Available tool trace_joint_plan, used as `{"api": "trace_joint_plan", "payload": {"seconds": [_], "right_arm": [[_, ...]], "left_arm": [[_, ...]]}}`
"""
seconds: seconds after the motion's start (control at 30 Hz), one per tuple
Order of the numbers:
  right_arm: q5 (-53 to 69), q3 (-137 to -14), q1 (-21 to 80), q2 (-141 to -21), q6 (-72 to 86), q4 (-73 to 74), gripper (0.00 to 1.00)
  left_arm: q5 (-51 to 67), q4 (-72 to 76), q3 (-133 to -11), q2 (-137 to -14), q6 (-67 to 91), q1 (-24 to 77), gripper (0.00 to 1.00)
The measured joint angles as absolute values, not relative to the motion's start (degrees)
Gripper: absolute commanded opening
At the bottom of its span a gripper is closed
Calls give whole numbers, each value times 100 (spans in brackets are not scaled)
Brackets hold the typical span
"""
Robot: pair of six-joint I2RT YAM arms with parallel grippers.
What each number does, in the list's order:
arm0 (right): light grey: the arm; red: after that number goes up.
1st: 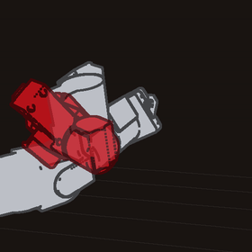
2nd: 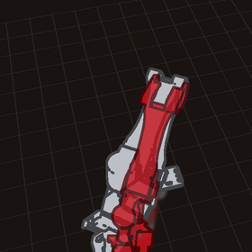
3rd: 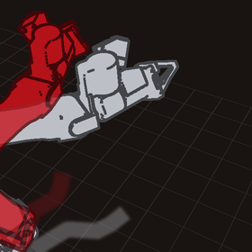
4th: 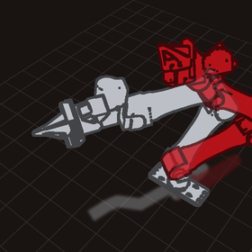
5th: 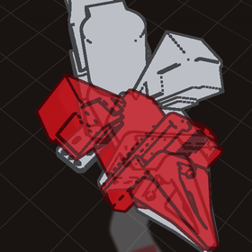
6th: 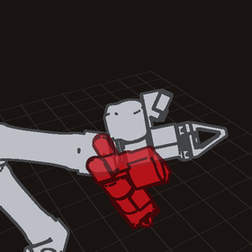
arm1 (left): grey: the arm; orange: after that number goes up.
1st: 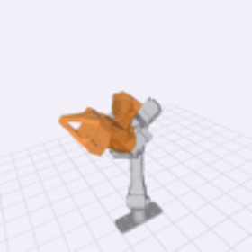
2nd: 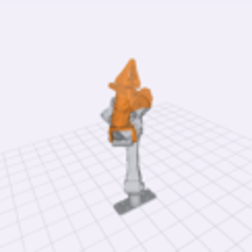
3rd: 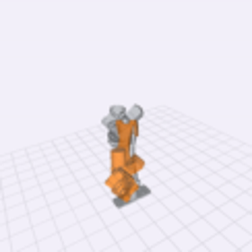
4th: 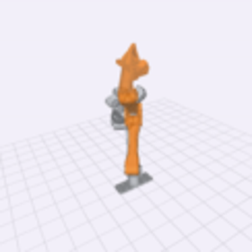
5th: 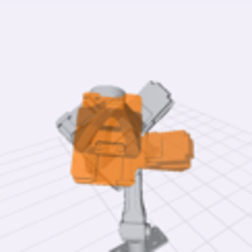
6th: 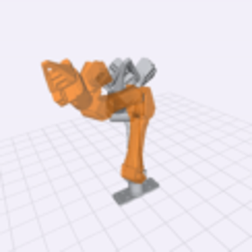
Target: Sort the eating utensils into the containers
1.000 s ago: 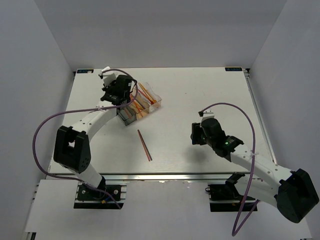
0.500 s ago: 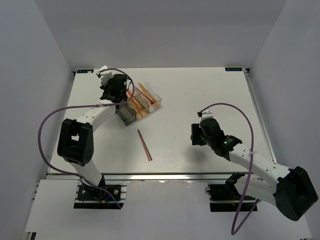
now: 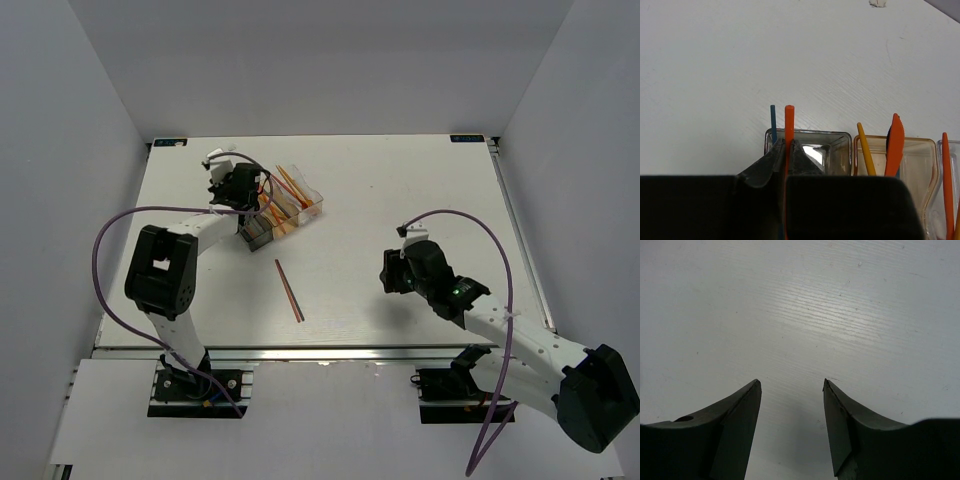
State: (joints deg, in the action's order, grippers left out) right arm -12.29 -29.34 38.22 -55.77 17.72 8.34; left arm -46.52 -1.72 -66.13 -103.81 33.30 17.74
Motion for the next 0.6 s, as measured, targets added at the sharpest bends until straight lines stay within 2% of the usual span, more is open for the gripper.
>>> {"api": "trace_joint_plan", "payload": {"seconds": [0.1,0.23,0.27,0.4,0.57,0.6], "right_arm": [[-1221,-2934,3822,-5575,1769,786,58],[-1201,-2932,3822,-5577,1761,749,59],[-1199,-2932,3822,-5575,1761,749,59],[-1181,-2934,3822,-5577,1758,749,59],[-1181,-2934,3822,-5577,1758,749,59],[-1179,-2934,3822,-5577,1758,749,59]], "left_arm": [[-4661,-200,-6606,-10379,3374,1774,17],[-4696,-270,-6587,-10359,3452,1774,27],[-4700,-270,-6567,-10339,3468,1774,34],[-4713,-338,-6519,-10276,3533,1774,47],[-4698,-375,-6521,-10197,3557,1774,50],[-4683,-414,-6521,-10167,3557,1774,55]]}}
